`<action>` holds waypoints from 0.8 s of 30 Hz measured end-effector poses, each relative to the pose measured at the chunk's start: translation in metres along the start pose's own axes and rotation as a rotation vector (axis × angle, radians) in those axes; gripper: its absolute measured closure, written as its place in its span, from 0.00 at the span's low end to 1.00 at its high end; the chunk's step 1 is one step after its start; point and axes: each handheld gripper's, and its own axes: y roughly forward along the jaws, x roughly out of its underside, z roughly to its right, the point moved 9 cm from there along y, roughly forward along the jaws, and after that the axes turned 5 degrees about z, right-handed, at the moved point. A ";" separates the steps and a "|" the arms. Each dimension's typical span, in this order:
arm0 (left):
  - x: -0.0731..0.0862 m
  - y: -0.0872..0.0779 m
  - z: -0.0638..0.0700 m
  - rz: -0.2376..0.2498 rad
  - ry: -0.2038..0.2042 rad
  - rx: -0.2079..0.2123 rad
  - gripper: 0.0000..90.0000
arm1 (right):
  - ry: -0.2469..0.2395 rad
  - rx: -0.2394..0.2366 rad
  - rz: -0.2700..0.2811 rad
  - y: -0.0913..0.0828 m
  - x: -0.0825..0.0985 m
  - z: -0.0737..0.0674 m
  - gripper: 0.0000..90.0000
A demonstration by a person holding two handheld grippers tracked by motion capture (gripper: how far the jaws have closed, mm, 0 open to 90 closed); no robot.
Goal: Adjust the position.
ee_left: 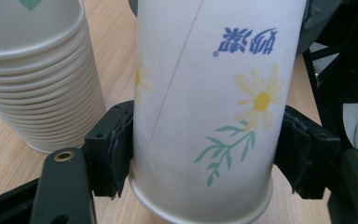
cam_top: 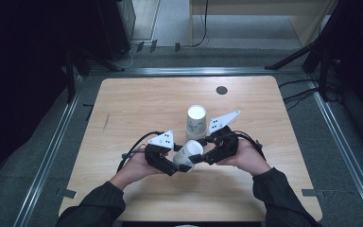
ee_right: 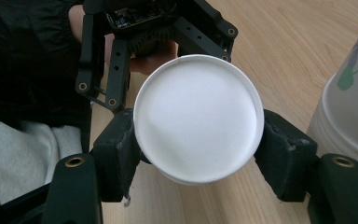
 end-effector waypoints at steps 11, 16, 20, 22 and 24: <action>0.000 -0.010 -0.003 -0.027 -0.003 0.007 0.33 | -0.034 0.031 0.010 -0.002 0.000 0.002 0.25; -0.001 -0.017 -0.002 -0.068 0.012 0.013 0.32 | -0.060 0.063 -0.017 -0.007 0.010 0.001 0.25; -0.002 -0.023 -0.003 -0.117 0.046 0.005 0.32 | -0.068 0.081 -0.042 -0.007 0.017 -0.001 0.25; -0.005 -0.025 -0.005 -0.174 0.074 0.000 0.32 | -0.086 0.093 -0.053 -0.007 0.022 -0.005 0.25; -0.007 -0.026 -0.006 -0.213 0.092 0.012 0.32 | -0.097 0.097 -0.057 -0.007 0.024 -0.007 0.25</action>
